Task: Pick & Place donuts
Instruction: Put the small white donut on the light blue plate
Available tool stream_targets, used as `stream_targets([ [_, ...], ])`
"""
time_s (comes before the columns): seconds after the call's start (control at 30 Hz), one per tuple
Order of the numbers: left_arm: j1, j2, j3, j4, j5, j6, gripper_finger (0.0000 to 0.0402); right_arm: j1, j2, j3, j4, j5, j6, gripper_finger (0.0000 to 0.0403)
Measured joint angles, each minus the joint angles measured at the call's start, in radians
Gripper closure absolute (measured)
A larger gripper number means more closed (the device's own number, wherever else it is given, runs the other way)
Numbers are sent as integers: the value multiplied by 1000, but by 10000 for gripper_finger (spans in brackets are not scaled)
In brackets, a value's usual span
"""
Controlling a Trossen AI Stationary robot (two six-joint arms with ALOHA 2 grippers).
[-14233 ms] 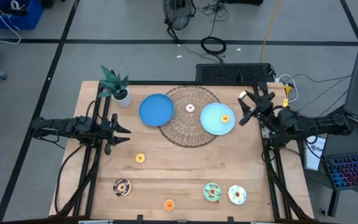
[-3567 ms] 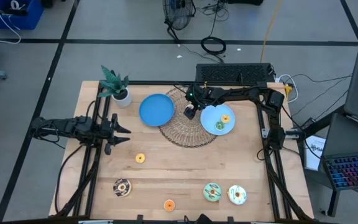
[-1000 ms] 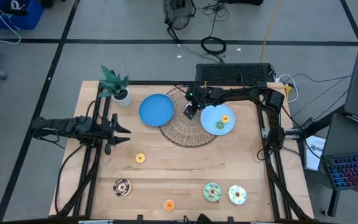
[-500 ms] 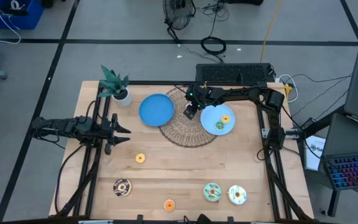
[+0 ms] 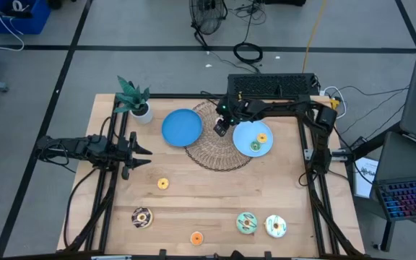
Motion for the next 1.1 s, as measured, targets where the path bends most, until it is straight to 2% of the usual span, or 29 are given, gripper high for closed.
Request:
stream_targets([
  [0.6,0,0,0,0,0,0,252,64,-147,0,-132,3,-4,236],
  [1.1,0,0,0,0,0,0,252,68,-157,0,-175,4,-18,236],
])
